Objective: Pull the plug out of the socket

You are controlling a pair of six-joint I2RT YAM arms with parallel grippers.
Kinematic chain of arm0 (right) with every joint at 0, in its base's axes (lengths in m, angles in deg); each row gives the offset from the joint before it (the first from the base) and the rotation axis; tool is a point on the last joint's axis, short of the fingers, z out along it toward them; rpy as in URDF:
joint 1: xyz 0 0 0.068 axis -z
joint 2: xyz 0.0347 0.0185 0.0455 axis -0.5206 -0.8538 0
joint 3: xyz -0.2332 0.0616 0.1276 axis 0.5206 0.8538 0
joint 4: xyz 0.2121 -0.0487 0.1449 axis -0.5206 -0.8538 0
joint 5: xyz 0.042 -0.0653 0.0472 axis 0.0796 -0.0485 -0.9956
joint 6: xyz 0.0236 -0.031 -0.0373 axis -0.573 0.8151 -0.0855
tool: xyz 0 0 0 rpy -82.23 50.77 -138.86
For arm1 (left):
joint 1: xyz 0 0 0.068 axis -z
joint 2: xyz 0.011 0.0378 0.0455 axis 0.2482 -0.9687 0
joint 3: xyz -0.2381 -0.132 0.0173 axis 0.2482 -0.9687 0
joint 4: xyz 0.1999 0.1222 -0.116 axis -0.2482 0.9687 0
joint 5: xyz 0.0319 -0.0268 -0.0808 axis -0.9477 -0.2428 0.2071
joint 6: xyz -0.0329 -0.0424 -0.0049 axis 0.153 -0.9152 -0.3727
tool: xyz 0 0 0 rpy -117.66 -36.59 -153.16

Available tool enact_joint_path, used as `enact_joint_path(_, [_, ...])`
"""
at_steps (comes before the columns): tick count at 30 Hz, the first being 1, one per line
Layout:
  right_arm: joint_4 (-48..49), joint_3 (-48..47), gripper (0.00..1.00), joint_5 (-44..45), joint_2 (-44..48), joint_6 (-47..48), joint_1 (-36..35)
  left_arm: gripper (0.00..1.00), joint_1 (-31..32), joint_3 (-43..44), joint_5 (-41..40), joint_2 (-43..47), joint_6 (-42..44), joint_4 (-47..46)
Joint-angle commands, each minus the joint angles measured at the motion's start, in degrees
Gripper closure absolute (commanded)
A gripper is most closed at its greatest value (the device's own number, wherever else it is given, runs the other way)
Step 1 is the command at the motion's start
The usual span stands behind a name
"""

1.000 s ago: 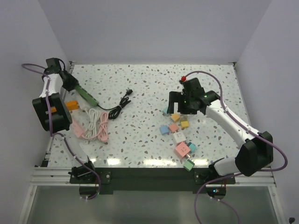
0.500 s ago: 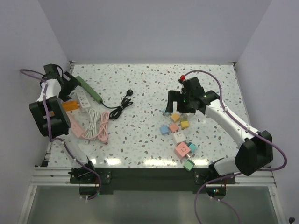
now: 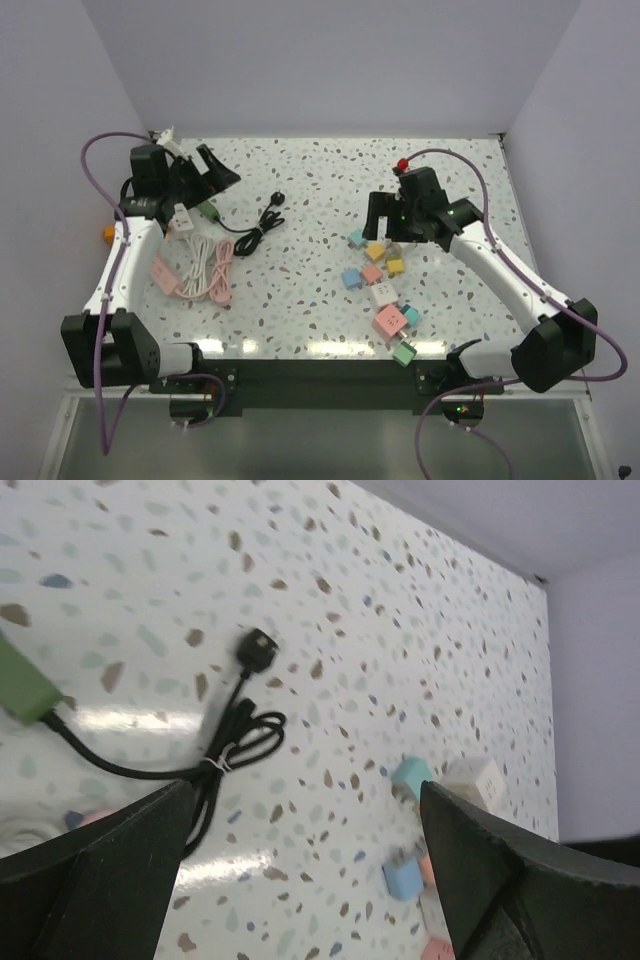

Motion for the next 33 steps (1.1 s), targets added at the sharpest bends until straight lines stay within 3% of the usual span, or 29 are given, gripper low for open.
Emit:
enact_joint_path(1, [-5.0,-1.2,0.01,4.6,5.7,0.2,0.2,0.00,3.1,-6.2,7.6,5.9,1.7,-7.6])
enact_joint_path(5, [-6.9,-0.4,0.01,7.3,12.9,0.3,0.2,0.00,5.1,-12.3,11.6,12.6,1.6,-11.0])
enact_joint_path(11, [-9.5,-0.6,0.01,4.9,23.6,1.5,0.2,0.00,5.7,-11.7,15.5,20.2,4.6,-10.3])
enact_joint_path(18, [-14.3,-1.2,0.01,7.6,32.3,1.5,0.1,0.00,7.1,-12.4,22.5,21.6,1.4,-15.1])
enact_joint_path(26, [-16.1,-2.2,0.01,12.3,38.0,0.4,0.2,0.00,7.6,-9.1,27.0,20.7,1.9,-17.6])
enact_joint_path(33, [-18.5,-6.9,0.01,19.0,34.9,-0.5,0.2,0.00,8.0,-8.4,28.9,20.2,2.1,-18.3])
